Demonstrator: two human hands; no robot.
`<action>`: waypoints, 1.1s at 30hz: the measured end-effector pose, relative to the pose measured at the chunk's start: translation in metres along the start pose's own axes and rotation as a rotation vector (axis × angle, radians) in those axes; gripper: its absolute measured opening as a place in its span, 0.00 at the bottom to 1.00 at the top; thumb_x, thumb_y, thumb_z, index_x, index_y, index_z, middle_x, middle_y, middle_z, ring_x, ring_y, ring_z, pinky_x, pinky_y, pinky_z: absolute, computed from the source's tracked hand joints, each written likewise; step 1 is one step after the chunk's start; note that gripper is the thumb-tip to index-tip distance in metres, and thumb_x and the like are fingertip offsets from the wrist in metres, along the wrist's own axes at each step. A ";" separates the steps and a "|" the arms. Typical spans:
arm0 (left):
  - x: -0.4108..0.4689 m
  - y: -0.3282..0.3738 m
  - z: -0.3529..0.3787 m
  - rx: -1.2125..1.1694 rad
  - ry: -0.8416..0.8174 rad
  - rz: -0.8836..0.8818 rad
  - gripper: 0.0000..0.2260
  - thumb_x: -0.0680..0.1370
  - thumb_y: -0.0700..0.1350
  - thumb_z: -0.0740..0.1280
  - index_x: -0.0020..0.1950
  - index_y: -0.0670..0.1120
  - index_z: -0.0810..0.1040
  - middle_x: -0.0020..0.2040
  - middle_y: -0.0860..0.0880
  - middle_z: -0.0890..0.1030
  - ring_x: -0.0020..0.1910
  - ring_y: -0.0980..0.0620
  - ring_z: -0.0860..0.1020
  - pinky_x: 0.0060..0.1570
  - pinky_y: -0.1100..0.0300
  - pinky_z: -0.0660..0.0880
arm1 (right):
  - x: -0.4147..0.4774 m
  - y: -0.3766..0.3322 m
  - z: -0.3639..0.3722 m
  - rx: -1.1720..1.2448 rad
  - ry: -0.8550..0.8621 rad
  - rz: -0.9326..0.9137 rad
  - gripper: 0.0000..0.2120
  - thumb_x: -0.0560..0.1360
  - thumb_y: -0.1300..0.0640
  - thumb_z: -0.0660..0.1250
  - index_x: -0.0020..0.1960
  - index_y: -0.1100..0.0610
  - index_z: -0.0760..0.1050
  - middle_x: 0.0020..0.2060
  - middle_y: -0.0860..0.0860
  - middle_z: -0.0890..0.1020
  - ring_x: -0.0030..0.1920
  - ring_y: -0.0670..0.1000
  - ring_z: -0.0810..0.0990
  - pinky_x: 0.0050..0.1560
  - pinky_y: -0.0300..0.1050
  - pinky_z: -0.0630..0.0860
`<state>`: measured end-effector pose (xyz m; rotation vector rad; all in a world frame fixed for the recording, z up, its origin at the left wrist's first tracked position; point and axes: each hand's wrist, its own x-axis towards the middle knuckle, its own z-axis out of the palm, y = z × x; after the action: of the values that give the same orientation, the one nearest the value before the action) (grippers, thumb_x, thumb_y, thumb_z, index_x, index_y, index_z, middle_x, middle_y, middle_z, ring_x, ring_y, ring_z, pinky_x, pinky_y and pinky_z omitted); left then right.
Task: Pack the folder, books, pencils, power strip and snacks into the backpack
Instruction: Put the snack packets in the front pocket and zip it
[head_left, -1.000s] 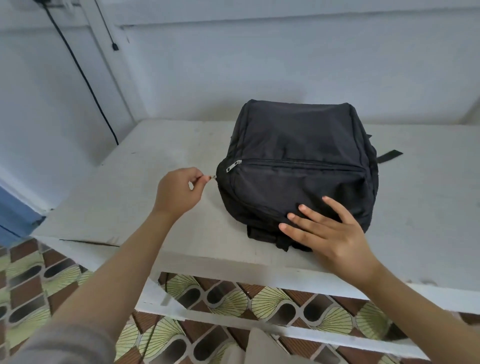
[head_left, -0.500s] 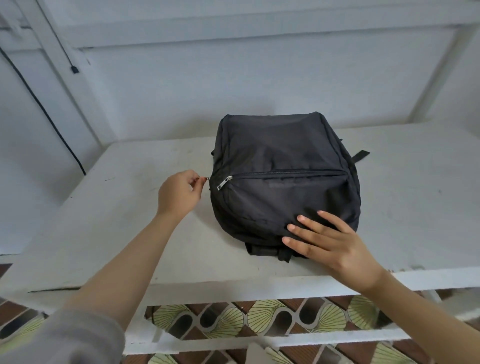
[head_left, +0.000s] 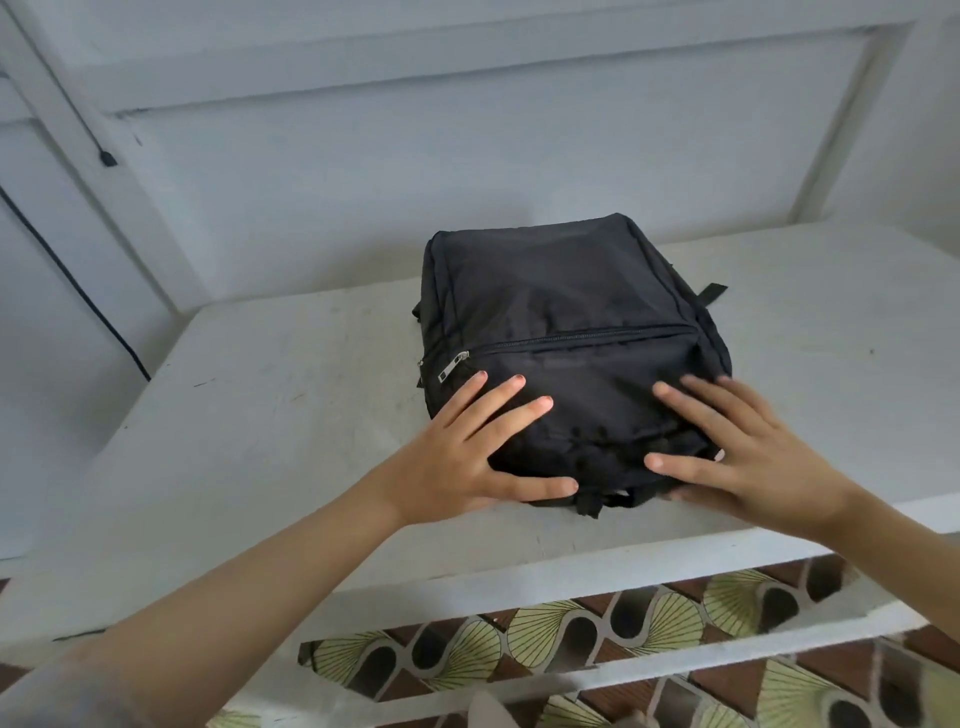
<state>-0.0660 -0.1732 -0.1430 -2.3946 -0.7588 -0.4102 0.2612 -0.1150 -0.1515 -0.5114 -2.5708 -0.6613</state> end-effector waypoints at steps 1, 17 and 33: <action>0.001 -0.001 0.001 0.020 0.020 0.017 0.22 0.79 0.49 0.64 0.70 0.61 0.60 0.69 0.40 0.66 0.68 0.37 0.66 0.66 0.39 0.62 | -0.001 0.001 0.002 -0.009 -0.005 -0.024 0.24 0.78 0.50 0.59 0.72 0.40 0.57 0.70 0.60 0.64 0.67 0.65 0.67 0.68 0.60 0.62; 0.106 -0.120 -0.066 0.015 0.519 -0.275 0.27 0.77 0.35 0.60 0.68 0.58 0.57 0.51 0.48 0.70 0.47 0.48 0.73 0.43 0.56 0.74 | 0.144 0.121 -0.074 0.034 0.442 -0.001 0.31 0.75 0.72 0.59 0.69 0.43 0.63 0.43 0.62 0.78 0.36 0.60 0.74 0.36 0.46 0.71; 0.187 -0.322 -0.045 -0.562 0.442 -1.071 0.26 0.77 0.50 0.65 0.72 0.61 0.59 0.55 0.62 0.74 0.57 0.66 0.73 0.56 0.67 0.66 | 0.235 0.246 0.001 0.930 0.233 0.424 0.57 0.65 0.48 0.77 0.74 0.45 0.36 0.68 0.21 0.49 0.70 0.29 0.52 0.65 0.24 0.56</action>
<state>-0.1174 0.0916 0.1168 -1.9778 -1.8319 -1.6849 0.1739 0.1428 0.0532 -0.5628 -2.1244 0.5727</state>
